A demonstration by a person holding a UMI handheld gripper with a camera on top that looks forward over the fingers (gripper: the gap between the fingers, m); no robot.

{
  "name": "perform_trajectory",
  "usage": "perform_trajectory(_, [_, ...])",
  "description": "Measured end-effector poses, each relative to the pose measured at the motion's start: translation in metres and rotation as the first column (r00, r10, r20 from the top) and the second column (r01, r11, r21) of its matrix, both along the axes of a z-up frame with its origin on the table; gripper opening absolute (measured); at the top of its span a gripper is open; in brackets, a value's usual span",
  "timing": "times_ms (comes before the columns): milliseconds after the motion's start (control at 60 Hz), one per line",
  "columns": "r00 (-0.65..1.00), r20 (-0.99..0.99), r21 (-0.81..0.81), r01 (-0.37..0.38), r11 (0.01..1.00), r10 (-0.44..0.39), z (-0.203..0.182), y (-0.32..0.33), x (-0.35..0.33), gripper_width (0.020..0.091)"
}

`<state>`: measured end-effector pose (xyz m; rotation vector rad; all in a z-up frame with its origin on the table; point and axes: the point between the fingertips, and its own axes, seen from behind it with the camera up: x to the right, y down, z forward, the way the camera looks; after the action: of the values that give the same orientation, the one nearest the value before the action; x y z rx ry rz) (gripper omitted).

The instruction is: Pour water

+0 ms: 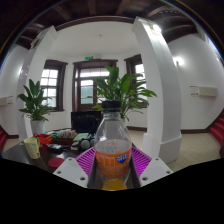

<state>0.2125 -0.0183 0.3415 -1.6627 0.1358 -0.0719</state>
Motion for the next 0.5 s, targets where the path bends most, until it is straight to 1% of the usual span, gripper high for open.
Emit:
perform_trajectory(17, [1.000, 0.001, -0.001, -0.001, 1.000, 0.001, -0.005, -0.021, -0.010, 0.0516])
perform_trajectory(83, [0.999, 0.017, -0.016, -0.028, 0.999, 0.029, -0.003, -0.018, -0.012, 0.0461])
perform_trajectory(100, [0.999, 0.015, -0.019, -0.029, 0.999, 0.029, -0.002, -0.017, -0.012, 0.0477])
perform_trajectory(117, [1.000, 0.012, -0.023, -0.026, 0.999, 0.026, -0.001, -0.015, -0.011, 0.0419])
perform_trajectory(133, [1.000, 0.011, -0.028, -0.017, 0.999, 0.018, 0.015, -0.004, -0.013, 0.0395])
perform_trajectory(150, [1.000, 0.007, -0.028, -0.008, 1.000, 0.008, 0.008, -0.014, -0.014, 0.0382])
perform_trajectory(183, [1.000, 0.014, -0.034, -0.004, 0.999, 0.004, 0.008, -0.012, -0.014, 0.0343])
perform_trajectory(250, [1.000, 0.027, -0.040, 0.002, 0.999, -0.001, 0.016, -0.007, -0.015, 0.0341])
perform_trajectory(267, [0.999, 0.035, -0.045, -0.001, 0.999, 0.003, 0.029, 0.005, -0.016, 0.0341])
perform_trajectory(283, [0.999, 0.042, -0.048, -0.001, 0.999, 0.003, 0.022, -0.003, -0.018, 0.0340])
perform_trajectory(333, [0.998, 0.055, -0.054, 0.013, 0.998, -0.010, 0.025, 0.001, -0.018, 0.0340])
perform_trajectory(383, [0.997, 0.075, -0.070, 0.011, 0.997, -0.006, 0.030, 0.008, -0.020, 0.0340])
perform_trajectory(417, [0.995, 0.100, -0.082, 0.013, 0.997, -0.005, 0.033, 0.012, -0.021, 0.0339])
perform_trajectory(433, [0.993, 0.119, -0.091, 0.016, 0.996, -0.005, 0.048, 0.028, -0.024, 0.0341])
perform_trajectory(450, [0.990, 0.139, -0.096, 0.020, 0.995, -0.006, 0.043, 0.028, -0.027, 0.0341])
perform_trajectory(500, [0.977, 0.212, -0.119, 0.009, 0.993, 0.016, 0.052, 0.041, -0.037, 0.0340])
